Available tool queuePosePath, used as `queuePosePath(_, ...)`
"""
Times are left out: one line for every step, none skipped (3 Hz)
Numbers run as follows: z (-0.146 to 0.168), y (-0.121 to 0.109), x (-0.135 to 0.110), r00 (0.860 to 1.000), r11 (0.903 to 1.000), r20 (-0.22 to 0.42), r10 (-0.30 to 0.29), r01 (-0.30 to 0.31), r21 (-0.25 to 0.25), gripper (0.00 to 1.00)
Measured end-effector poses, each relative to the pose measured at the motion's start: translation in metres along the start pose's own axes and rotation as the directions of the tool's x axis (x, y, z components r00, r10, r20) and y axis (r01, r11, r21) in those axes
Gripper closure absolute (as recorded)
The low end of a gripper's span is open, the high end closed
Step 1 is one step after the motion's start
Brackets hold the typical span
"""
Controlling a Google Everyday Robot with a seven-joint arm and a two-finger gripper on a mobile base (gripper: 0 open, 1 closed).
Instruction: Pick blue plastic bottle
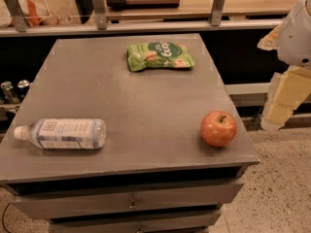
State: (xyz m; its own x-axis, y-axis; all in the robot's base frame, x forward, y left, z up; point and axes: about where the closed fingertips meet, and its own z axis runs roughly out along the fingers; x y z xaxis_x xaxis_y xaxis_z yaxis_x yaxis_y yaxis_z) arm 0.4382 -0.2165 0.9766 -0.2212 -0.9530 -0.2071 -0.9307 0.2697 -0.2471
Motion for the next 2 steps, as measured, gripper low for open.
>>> queuePosePath(-0.001, -0.001, -0.003, 1.0, 1.0, 0.009, -0.002, 0.002, 0.005, 0.0)
queuePosePath(-0.001, -0.008, -0.044, 0.996, 0.9994, 0.078, -0.033, 0.034, -0.01, 0.0)
